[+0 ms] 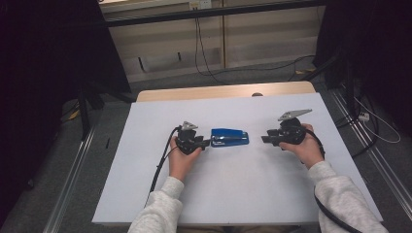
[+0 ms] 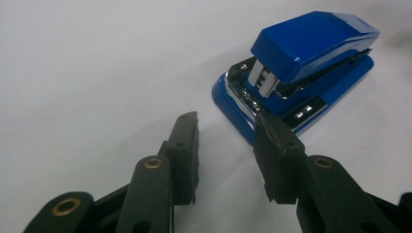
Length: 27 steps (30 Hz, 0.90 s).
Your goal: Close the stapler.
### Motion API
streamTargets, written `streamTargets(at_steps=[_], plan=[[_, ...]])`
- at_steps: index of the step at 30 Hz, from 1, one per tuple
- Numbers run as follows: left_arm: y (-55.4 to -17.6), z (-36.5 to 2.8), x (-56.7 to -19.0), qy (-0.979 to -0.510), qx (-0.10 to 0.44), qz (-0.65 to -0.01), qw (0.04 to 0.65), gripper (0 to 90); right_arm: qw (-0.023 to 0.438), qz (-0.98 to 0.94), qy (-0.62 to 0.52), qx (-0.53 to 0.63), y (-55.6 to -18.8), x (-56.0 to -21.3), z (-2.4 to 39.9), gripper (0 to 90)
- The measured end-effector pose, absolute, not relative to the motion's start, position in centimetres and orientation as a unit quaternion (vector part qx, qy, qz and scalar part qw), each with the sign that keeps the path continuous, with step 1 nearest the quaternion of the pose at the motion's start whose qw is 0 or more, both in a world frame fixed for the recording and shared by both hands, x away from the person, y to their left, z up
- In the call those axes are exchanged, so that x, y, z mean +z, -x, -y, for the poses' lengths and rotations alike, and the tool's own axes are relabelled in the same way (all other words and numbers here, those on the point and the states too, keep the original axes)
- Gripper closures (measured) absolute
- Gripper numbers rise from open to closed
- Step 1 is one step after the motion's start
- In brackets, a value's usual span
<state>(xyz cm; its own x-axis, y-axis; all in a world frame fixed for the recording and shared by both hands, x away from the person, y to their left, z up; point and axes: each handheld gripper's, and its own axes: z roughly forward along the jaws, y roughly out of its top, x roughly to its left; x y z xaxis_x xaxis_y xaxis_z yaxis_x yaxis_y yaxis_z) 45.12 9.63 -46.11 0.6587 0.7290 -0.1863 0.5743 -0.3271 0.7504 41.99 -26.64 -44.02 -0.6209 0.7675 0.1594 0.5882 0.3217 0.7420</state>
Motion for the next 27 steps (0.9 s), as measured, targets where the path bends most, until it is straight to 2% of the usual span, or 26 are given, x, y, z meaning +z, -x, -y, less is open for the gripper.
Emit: streamTargets(at_steps=[1, 2, 3, 5, 8, 9, 11, 13, 15, 27], plan=[[-45.0, -9.8, -46.0, -0.807, 0.094, -0.404, 0.420, 60.2, 0.110, -0.806, -0.421, 0.403, -41.9, -44.1, 26.7, 54.5], [-44.9, -9.9, -45.8, -0.805, 0.095, -0.406, 0.423, 51.4, 0.109, -0.808, -0.422, 0.397, -41.7, -44.1, 26.6, 49.5], [-44.8, -10.0, -45.6, -0.806, 0.094, -0.403, 0.423, 50.5, 0.107, -0.809, -0.419, 0.397, -41.6, -44.1, 26.6, 48.9], [-44.5, -10.5, -45.1, -0.806, 0.095, -0.403, 0.423, 40.6, 0.111, -0.808, -0.419, 0.399, -41.4, -43.9, 26.5, 42.7], [-44.1, -10.8, -44.8, -0.798, 0.087, -0.407, 0.436, 39.0, 0.108, -0.804, -0.423, 0.404, -41.2, -43.6, 26.5, 37.4], [-43.9, -11.0, -44.5, -0.797, 0.085, -0.404, 0.441, 32.9, 0.105, -0.798, -0.430, 0.409, -41.0, -43.5, 26.6, 31.0], [-43.7, -11.2, -44.4, -0.797, 0.088, -0.401, 0.442, 32.7, 0.102, -0.799, -0.430, 0.408, -40.8, -43.5, 26.6, 28.5], [-43.5, -11.6, -44.2, -0.794, 0.083, -0.403, 0.448, 24.8, 0.102, -0.800, -0.433, 0.402, -40.3, -43.6, 26.5, 22.0], [-43.4, -11.9, -44.1, -0.793, 0.082, -0.404, 0.448, 21.3, 0.103, -0.803, -0.428, 0.401, -39.8, -43.6, 26.3, 18.8], [-42.3, -13.7, -43.3, -0.791, 0.086, -0.393, 0.460, 12.5, 0.106, -0.809, -0.417, 0.401, -37.8, -43.3, 26.6, 14.9]])
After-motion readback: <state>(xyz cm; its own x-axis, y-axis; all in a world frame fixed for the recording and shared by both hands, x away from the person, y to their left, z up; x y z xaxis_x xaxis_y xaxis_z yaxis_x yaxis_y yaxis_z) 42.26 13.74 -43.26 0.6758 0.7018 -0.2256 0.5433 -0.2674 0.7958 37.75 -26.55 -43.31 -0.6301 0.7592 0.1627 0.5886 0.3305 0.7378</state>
